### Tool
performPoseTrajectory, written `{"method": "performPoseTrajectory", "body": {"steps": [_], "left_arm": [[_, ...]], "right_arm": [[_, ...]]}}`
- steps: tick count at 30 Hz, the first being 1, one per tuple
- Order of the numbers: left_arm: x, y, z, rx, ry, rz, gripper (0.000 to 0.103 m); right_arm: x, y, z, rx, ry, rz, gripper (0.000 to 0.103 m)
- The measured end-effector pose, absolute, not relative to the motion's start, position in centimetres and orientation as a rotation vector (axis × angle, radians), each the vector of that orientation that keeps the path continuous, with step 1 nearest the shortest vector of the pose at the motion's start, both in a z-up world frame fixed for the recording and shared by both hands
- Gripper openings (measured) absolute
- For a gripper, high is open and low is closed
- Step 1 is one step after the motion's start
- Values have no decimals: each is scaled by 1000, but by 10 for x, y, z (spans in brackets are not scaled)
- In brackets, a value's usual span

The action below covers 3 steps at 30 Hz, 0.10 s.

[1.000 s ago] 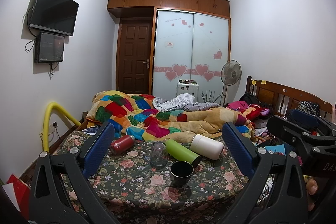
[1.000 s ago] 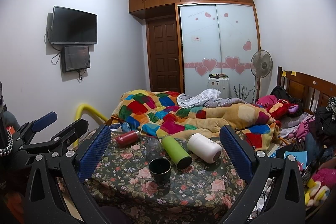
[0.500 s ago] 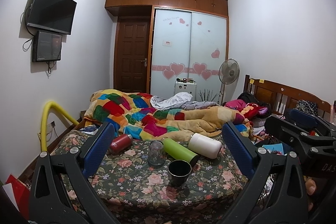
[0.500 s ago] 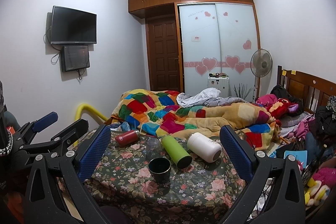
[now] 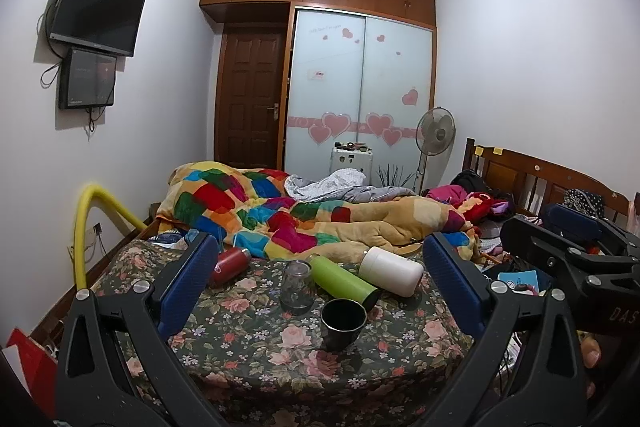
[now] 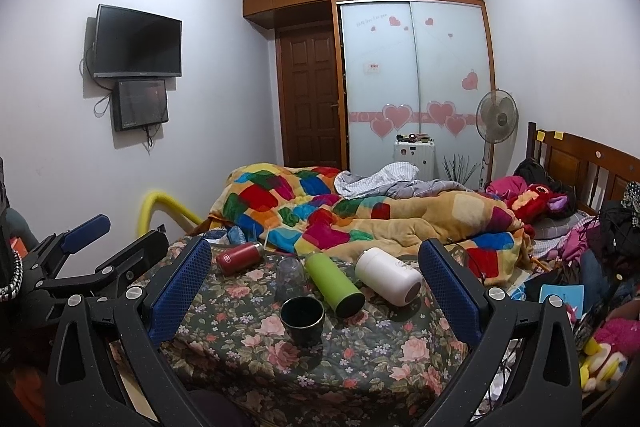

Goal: Flip cup upright

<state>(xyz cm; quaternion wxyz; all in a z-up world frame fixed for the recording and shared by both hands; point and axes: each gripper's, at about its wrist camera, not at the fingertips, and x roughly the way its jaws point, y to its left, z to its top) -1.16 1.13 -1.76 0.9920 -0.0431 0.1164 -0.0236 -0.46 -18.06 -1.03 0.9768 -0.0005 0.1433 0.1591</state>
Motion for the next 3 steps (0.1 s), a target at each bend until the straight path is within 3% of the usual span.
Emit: {"method": "performPoseTrajectory", "body": {"steps": [3], "left_arm": [[-7,20,-22,-99,244,-52,103]], "right_arm": [[3,-175,-11,-10,305,317,103]]}}
